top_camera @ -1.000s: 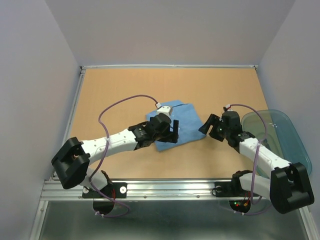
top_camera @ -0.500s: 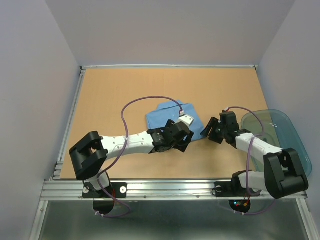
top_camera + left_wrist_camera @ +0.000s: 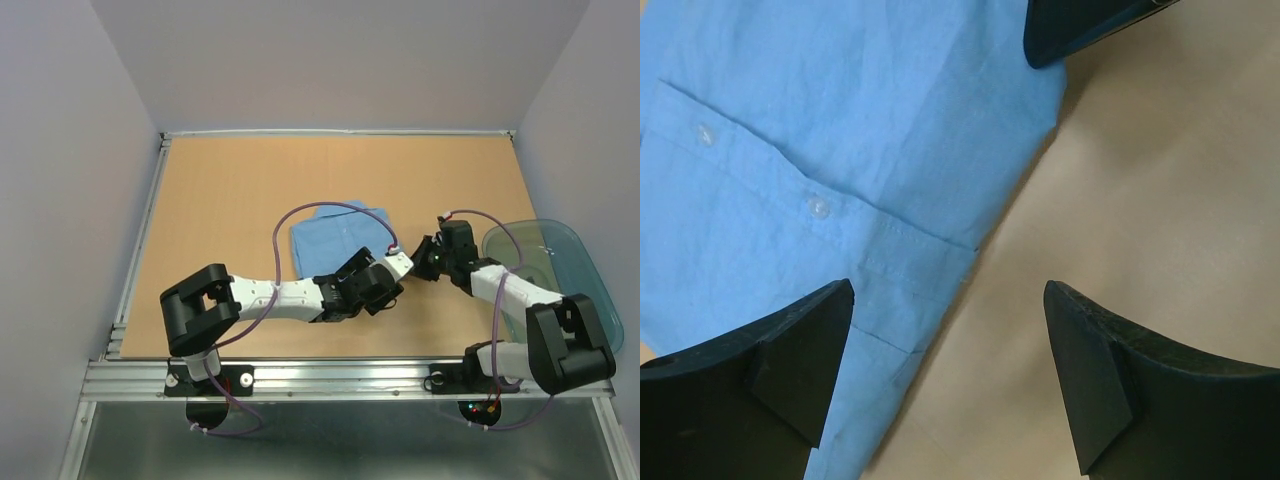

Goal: Fold and stack the long sleeve shirts
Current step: Fold the shirt

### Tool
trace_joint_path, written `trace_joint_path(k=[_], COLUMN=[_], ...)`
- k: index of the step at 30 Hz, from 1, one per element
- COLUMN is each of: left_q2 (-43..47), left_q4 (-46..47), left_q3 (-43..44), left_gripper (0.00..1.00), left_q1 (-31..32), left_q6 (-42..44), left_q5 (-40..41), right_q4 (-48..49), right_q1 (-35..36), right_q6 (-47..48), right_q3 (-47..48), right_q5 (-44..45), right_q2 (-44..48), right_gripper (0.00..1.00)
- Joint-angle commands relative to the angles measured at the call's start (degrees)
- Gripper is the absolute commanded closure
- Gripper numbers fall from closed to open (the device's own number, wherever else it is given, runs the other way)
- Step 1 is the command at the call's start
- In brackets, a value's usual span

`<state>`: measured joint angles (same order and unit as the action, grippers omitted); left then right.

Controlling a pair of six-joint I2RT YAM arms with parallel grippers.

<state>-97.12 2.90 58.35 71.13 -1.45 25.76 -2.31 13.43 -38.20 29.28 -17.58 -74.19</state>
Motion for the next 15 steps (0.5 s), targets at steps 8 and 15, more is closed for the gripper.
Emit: trace_joint_path(k=[8, 15], left_q2=[-2.28, -6.14], left_q4=[17.58, 22.15], left_q3=[-2.54, -3.32], left_gripper=[0.11, 0.1], left_q1=[0.59, 1.2], left_q6=[17.18, 18.94], left_q5=[5.88, 4.3], right_q4=[1.6, 0.29], right_q1=[-0.25, -0.25], right_q6=[-5.22, -7.07], right_q3=[1.57, 2.98], right_q5=[-7.2, -7.55], right_q2=[6.51, 7.83], right_gripper=[0.99, 0.99])
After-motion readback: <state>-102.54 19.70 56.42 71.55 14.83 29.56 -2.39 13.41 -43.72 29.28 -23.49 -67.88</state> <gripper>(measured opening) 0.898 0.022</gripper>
